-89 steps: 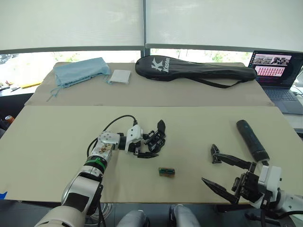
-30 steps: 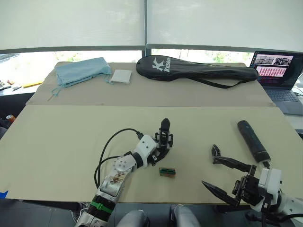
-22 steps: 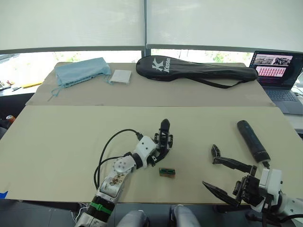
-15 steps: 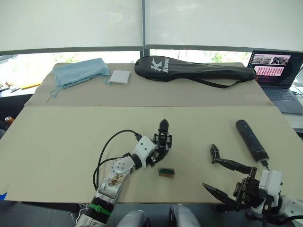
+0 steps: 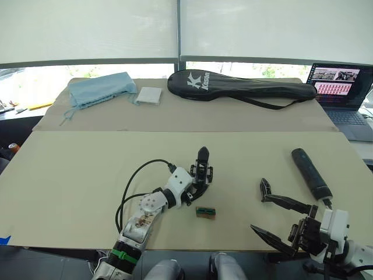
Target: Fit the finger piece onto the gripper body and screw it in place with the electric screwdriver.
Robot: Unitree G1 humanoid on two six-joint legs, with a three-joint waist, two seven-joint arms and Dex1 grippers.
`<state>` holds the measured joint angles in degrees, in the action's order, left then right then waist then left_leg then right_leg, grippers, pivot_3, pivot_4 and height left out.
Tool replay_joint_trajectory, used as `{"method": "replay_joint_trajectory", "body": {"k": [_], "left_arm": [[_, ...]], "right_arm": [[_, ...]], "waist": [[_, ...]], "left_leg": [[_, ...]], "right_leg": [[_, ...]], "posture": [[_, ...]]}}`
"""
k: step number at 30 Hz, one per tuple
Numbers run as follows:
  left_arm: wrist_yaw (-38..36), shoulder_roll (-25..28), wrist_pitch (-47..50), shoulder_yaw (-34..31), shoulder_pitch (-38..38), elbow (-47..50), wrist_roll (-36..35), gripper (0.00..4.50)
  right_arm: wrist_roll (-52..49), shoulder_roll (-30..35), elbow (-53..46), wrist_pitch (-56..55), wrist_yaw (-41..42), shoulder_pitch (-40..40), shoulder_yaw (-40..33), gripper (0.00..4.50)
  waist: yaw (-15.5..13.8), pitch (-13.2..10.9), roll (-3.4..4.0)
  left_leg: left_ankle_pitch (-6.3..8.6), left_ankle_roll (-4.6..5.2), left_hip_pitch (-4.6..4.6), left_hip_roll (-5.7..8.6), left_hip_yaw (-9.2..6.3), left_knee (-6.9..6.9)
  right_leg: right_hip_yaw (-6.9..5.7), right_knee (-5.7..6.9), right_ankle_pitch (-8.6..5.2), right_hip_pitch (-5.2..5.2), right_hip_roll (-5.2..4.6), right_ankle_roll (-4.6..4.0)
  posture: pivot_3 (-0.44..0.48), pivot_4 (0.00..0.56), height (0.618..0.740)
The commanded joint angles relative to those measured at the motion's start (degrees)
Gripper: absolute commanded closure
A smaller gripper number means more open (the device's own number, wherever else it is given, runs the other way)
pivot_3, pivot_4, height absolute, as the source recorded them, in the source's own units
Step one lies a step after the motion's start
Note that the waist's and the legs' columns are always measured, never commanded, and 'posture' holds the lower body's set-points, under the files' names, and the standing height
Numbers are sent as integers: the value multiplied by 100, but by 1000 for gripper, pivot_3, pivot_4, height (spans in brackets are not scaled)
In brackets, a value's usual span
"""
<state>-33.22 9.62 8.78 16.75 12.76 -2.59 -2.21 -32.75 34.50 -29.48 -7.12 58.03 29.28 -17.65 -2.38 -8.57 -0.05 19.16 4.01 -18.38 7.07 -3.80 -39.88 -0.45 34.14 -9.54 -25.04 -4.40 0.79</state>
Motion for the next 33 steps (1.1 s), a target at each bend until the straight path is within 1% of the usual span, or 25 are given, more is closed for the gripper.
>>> {"method": "replay_joint_trajectory", "body": {"k": [1,2,5,7,9,12,16,19,21,24,26,27,30,33], "left_arm": [[-11,-8,216,34,-49,-166,-19,257],[-7,-6,238,27,-45,-176,-19,15],[-52,17,271,12,-22,-201,-45,15],[-121,63,398,-117,-50,-155,-190,15],[-545,299,488,-225,-189,62,-500,15],[-870,762,417,-500,-375,268,-714,15],[-1275,1210,193,-798,-451,163,-963,15],[-1551,1522,39,-1138,-466,-17,-1201,15],[-1931,1741,-93,-1295,-499,-66,-1416,15],[-2672,2067,-178,-1593,-493,-82,-1943,15],[-3421,2401,-262,-1875,-403,-70,-2383,15],[-3673,2512,-305,-1975,-358,-76,-2520,15],[-4165,2812,-89,-2133,-125,74,-2879,15],[-4317,3055,344,-2209,36,300,-3136,15]], "right_arm": [[-89,35,-144,-59,6,-55,-151,0],[-89,36,-138,-59,8,-64,-155,0],[-92,37,-119,-56,14,-93,-170,0],[-93,35,-115,-57,21,-99,-181,0],[-103,19,-108,-57,-6,-95,-230,0],[-143,8,-111,-53,24,-12,-305,0],[-213,-27,-130,-10,-1,107,-415,0],[-270,-107,-184,22,-116,309,-577,0],[-357,-183,-255,89,-239,491,-700,0],[-447,-276,-382,287,-431,847,-890,0],[-384,-425,-519,417,-704,1188,-1033,0],[-372,-480,-588,496,-814,1314,-1080,0],[-22,-490,-844,1025,-1381,1636,-1162,0],[-86,-430,-1100,1356,-1696,1547,-1184,0]], "waist": [[-1,0,0],[-2,0,0],[-4,1,1],[-1,2,1],[17,2,2],[98,5,6],[142,5,8],[156,5,8],[156,5,8],[153,4,7],[141,2,3],[132,0,1],[107,-1,-1],[115,-1,-2]], "left_leg": [[0,0,0,0,0,0],[0,0,0,0,0,0],[0,0,2,0,0,0],[0,-1,3,0,0,0],[0,-1,3,-1,0,0],[-1,-1,4,-5,1,5],[-4,-11,6,-12,0,9],[-4,-13,7,-13,0,8],[-5,-13,8,-13,0,10],[-4,-13,6,-13,0,12],[-3,-14,3,-10,0,10],[-3,-14,0,-9,0,10],[-1,-17,-2,-7,-2,11],[0,-18,0,-2,-2,9]], "right_leg": [[0,0,0,0,0,0],[0,0,0,1,0,0],[0,0,-1,3,0,1],[0,1,-2,3,0,3],[1,2,-2,2,0,3],[2,4,0,-5,4,-2],[0,7,-1,-6,8,-4],[0,10,-4,-6,8,-1],[0,11,-4,-6,8,-1],[-1,14,-2,-11,9,-9],[-4,14,-2,-12,8,-9],[-4,14,-3,-14,6,-9],[-9,14,-4,-15,7,-10],[-9,12,-6,-13,5,-5]], "posture": [[0,150,740],[0,150,740],[0,150,740],[0,150,740],[0,150,740],[0,150,740],[0,150,740],[0,150,740],[0,150,740],[0,150,740],[0,150,740],[0,150,740],[0,150,740],[0,150,740]]}}
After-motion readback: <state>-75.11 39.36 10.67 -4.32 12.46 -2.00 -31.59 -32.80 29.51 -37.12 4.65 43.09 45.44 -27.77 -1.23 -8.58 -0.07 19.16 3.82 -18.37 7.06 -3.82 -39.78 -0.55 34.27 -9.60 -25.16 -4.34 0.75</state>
